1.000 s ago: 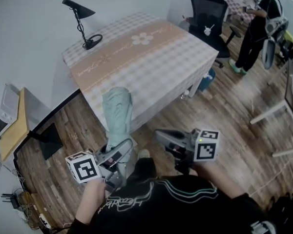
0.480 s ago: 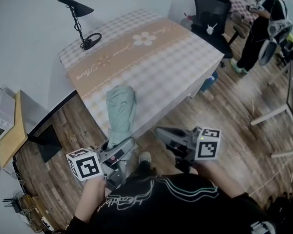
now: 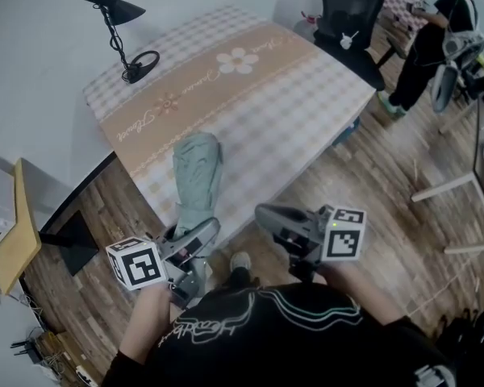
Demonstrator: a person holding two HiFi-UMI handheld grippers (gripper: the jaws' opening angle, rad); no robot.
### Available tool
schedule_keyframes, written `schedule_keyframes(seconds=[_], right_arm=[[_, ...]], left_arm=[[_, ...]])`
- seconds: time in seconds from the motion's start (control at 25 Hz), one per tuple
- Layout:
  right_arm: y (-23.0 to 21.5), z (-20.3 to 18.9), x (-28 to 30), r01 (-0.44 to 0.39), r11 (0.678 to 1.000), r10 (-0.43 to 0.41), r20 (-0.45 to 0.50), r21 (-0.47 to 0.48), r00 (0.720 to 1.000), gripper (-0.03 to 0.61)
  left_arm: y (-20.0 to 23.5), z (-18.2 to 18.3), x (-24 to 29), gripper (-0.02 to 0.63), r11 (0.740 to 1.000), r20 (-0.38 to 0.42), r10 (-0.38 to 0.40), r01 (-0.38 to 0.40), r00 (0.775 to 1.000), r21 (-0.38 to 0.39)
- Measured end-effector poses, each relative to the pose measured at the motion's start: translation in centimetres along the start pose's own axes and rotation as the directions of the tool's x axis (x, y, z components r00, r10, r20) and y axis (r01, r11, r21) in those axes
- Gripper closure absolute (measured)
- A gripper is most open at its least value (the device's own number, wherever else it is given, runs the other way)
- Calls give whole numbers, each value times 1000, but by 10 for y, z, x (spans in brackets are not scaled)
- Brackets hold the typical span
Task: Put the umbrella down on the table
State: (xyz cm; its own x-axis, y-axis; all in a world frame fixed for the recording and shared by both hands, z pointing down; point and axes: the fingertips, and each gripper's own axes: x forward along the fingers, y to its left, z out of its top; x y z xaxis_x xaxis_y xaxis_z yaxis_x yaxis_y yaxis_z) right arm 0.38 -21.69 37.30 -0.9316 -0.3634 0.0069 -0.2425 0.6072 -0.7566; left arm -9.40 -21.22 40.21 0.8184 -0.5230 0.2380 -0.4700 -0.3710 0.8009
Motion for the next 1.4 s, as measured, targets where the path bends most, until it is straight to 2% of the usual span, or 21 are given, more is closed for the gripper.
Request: schedule_keyframes(seconds=[0.4,0.84,1.12,1.4], right_arm=[[-29,24,24,54,998,-54,12,17,998,566],[-62,40,33,120,992,-121,37,44,992,566],[-84,40,43,143,987,-147,47,70,988,566],[-107,37,48,170,980,-175,45,101,984,566]], left_arm=[[48,40,19,359,998,-49,42,-40,998,43],[89,71,48,359,980,-103,120,-101,987,171],[120,77,64,359,956,-144,189,-148,971,254],[157,73,82,359,922,-179,269,-199,946,332]])
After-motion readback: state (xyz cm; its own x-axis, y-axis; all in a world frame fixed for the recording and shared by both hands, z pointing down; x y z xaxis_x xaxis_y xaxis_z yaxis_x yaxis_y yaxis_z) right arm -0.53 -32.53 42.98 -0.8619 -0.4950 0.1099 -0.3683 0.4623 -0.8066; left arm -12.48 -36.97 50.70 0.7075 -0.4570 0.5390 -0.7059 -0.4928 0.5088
